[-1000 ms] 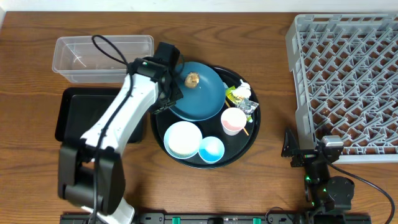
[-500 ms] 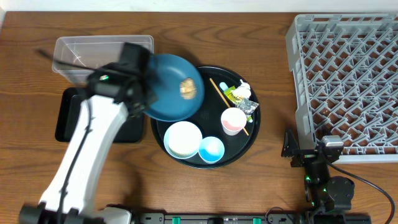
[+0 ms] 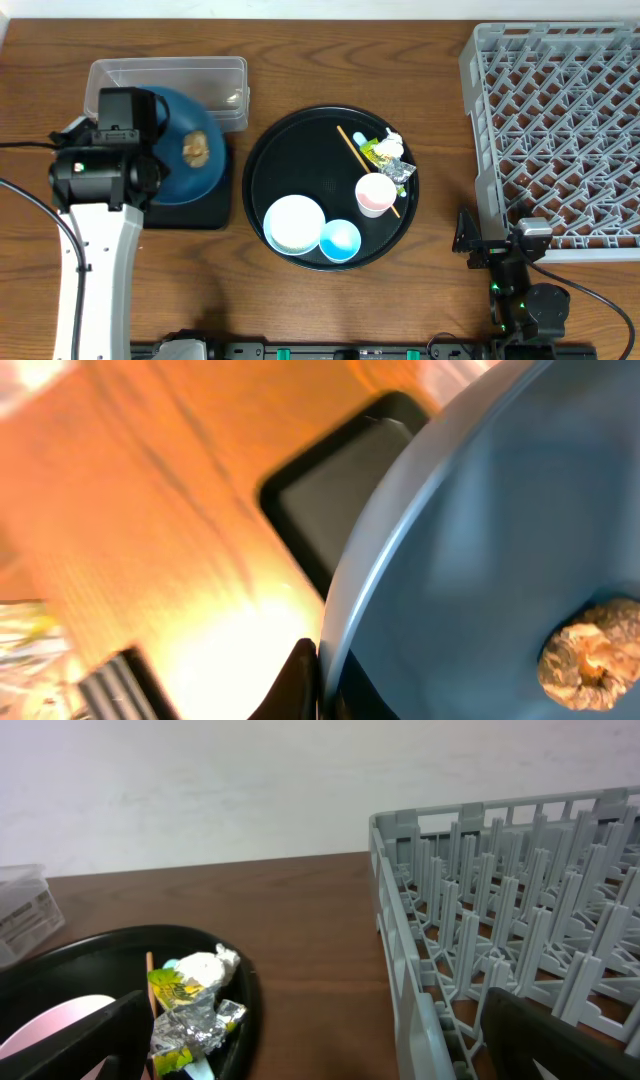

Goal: Sort waste into correct bins and load items into the dishwasher rack
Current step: 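Lift the blue plate with the left gripper over the black tray, then tilt the blue plate to dump the food scrap onto the black tray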

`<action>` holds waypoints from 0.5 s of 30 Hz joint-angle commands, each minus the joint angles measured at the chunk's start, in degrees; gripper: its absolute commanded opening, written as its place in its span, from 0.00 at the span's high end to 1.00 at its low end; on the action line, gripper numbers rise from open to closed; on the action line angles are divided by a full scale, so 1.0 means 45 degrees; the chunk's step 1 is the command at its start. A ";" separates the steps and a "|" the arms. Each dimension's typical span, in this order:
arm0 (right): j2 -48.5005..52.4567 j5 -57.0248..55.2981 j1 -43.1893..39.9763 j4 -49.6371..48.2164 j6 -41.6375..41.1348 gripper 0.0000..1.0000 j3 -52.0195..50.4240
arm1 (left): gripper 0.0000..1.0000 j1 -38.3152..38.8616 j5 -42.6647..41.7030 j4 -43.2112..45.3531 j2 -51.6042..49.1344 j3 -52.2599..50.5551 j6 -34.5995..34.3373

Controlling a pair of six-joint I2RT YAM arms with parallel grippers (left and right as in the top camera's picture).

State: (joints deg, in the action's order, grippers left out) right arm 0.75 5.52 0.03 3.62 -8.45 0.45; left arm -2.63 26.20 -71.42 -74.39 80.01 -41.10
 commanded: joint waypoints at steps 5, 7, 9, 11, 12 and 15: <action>0.0000 -0.0029 -0.0039 0.0039 0.0185 0.01 -0.0029 | 0.94 -0.0874 0.2103 -0.0228 -0.0340 -0.0063 0.0063; 0.0000 -0.0029 -0.0039 0.0039 0.0185 0.01 -0.0029 | 0.94 -0.1103 0.2540 -0.0369 -0.0486 -0.0068 0.0053; 0.0000 -0.0029 -0.0039 0.0044 0.0185 0.01 -0.0029 | 0.94 -0.1336 0.2720 -0.0457 -0.0670 -0.0121 -0.0039; 0.0000 -0.0029 -0.0039 0.0039 0.0185 0.01 -0.0029 | 0.94 -0.1559 0.2739 -0.0452 -0.0869 -0.0316 -0.0034; 0.0000 -0.0029 -0.0039 0.0039 0.0185 0.01 -0.0029 | 0.94 -0.1637 0.2812 -0.0442 -0.0962 -0.0437 -0.0039; 0.0000 -0.0029 -0.0039 0.0039 0.0185 0.01 -0.0029 | 0.94 -0.1783 0.3483 -0.0413 -0.1350 -0.0806 -0.0384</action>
State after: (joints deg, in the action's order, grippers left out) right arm 0.75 5.54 0.03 3.62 -8.45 0.45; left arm -9.98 36.86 -73.32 -78.96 77.78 -40.86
